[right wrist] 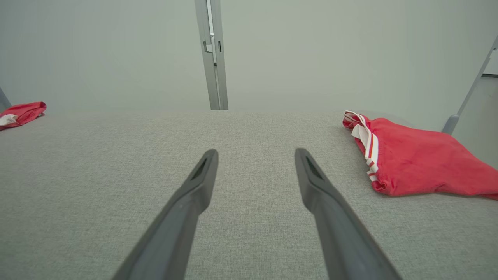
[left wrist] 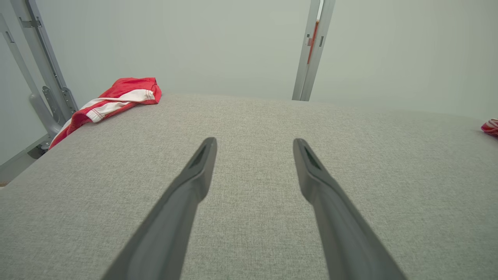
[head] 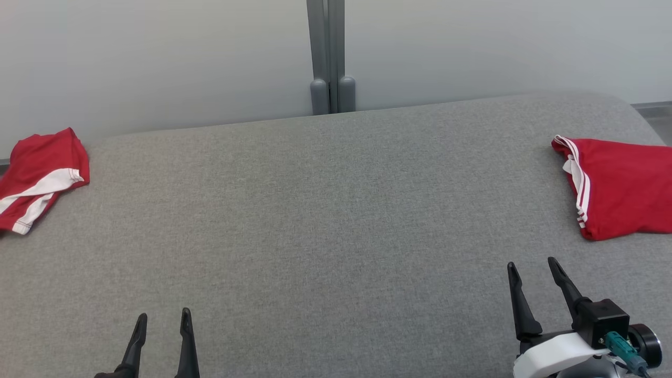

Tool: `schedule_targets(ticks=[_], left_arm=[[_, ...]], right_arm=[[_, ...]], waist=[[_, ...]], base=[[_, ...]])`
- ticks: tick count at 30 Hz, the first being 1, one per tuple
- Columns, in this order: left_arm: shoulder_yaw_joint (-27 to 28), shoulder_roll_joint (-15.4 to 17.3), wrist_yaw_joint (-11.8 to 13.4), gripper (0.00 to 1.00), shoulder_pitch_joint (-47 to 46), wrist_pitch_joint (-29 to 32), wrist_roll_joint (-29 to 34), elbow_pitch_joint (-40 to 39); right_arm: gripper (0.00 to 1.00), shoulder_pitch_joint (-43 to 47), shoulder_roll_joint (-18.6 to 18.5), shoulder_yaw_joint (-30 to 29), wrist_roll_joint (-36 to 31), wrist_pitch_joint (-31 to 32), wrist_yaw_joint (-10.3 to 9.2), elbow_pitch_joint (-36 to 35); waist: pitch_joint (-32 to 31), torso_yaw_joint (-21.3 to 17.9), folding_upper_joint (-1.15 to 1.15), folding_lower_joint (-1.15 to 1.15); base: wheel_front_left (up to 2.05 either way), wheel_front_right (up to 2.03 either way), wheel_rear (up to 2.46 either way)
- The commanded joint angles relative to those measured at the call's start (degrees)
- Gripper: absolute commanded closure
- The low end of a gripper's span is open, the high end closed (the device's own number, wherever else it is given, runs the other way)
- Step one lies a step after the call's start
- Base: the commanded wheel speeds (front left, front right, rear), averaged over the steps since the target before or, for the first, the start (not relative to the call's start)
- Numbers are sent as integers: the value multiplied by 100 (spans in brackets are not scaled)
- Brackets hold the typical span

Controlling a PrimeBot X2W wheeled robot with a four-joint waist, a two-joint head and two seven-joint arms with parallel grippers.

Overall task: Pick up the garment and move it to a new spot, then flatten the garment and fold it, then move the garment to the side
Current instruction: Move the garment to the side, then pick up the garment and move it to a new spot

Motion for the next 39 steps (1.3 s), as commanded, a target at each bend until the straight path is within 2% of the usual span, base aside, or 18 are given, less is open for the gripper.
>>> schedule_targets(ticks=[1,7,11,14,20,26,32,39], left_arm=[[-4,4,32,0,-8,-16,51,8],[32,4,-50,0,-108,-16,81,36],[1,4,-82,0,-147,-16,100,61],[-101,5,-78,0,-235,-16,103,50],[-212,9,-8,0,-70,-16,74,96],[-68,6,55,0,219,-16,-102,83],[-31,7,38,0,33,-16,-324,-52],[17,4,-203,0,-1144,-16,-507,24]], right_arm=[[0,13,-9,-9,4,-16,-11,6],[0,-40,-7,-37,38,-16,-11,13],[0,-35,-6,-31,158,-16,-11,21],[0,52,-5,0,256,-16,-11,13],[0,-64,-5,373,412,-16,-10,69],[0,-323,-7,735,508,-16,-11,144],[0,-413,-10,892,442,-16,-11,203],[0,-1006,-13,866,-24,-16,-11,90]], waist=[[-9,-1,0,0],[7,43,0,0],[-3,249,0,0],[-25,635,0,0],[-61,1705,0,0],[-78,2313,0,0],[91,2294,0,0],[1341,1874,0,0]], base=[[0,0,0],[0,0,0],[0,0,0],[0,0,0],[0,0,0],[0,0,0],[0,0,0],[0,0,0]])
